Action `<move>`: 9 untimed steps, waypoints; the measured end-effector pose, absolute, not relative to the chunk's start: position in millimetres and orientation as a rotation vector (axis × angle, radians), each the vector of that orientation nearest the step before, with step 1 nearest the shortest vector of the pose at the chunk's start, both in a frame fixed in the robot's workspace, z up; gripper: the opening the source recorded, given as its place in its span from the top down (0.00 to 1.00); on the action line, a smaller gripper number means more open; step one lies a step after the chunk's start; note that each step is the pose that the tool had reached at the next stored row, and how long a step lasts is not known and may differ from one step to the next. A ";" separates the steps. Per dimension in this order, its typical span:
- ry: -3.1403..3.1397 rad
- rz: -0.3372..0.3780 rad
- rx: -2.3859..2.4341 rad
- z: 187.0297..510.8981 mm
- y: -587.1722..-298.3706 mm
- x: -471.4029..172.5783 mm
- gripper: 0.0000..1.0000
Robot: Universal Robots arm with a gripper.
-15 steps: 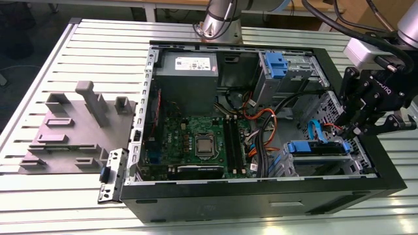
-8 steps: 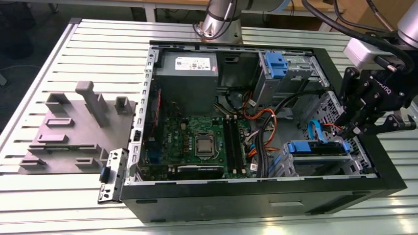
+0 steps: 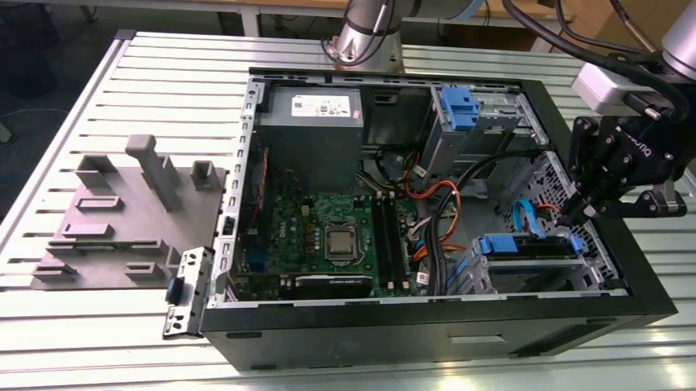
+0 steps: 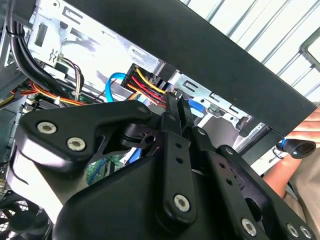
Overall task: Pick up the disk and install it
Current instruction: 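Insert the second disk wire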
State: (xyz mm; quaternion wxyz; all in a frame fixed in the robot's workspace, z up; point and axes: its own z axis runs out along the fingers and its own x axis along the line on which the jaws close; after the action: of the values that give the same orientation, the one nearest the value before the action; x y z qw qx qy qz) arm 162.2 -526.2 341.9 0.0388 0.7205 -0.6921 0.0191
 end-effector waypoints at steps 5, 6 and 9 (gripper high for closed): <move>-2.122 0.059 2.209 342.8 -526.2 162.2 0.84; -2.122 0.059 2.209 343.9 -526.2 162.2 0.84; -2.122 0.058 2.209 348.6 -526.2 162.2 0.84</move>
State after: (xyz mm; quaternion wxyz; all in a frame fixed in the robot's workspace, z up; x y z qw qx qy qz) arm 162.2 -526.2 348.6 0.0388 0.7205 -0.6921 0.0190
